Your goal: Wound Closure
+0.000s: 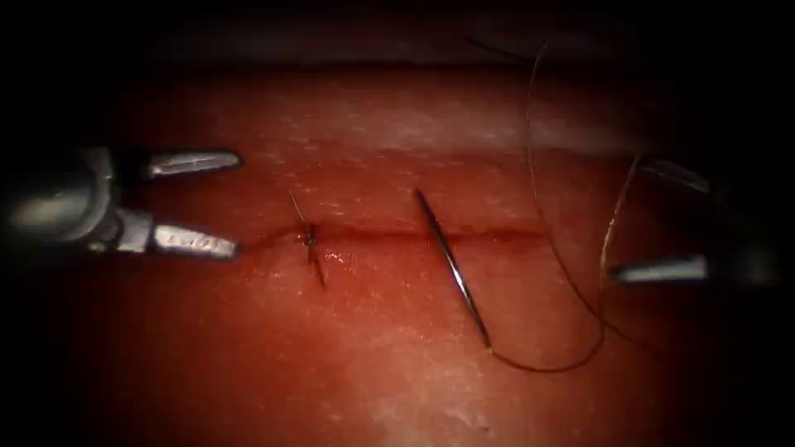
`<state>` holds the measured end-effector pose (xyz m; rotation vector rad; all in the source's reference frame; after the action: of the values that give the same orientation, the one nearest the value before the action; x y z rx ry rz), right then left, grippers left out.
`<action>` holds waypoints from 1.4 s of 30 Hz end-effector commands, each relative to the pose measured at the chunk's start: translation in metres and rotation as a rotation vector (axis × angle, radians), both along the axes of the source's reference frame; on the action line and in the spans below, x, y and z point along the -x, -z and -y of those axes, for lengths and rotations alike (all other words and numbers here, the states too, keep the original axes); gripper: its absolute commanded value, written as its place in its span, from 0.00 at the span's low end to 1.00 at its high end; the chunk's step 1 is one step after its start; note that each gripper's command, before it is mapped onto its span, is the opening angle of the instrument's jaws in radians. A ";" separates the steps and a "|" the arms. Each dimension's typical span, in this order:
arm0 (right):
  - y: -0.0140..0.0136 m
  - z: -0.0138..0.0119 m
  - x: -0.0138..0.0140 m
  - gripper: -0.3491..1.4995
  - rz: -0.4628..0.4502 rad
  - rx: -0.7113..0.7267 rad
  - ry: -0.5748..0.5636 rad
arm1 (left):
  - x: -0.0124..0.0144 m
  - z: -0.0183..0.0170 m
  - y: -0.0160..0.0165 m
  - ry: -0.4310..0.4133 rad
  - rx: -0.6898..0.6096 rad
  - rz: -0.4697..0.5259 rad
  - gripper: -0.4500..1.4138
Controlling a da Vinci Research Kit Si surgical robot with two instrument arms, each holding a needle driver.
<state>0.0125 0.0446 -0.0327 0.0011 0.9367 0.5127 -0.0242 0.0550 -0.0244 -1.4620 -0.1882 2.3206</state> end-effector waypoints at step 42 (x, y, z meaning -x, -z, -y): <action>0.0024 0.0050 0.0015 0.83 0.015 0.003 -0.088 | 0.0126 -0.0008 -0.0116 -0.165 0.348 -0.436 0.58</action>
<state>0.0103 0.0396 -0.0357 -0.0490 0.9251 0.5940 -0.0366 0.0554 -0.0129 -1.0563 0.2255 2.8635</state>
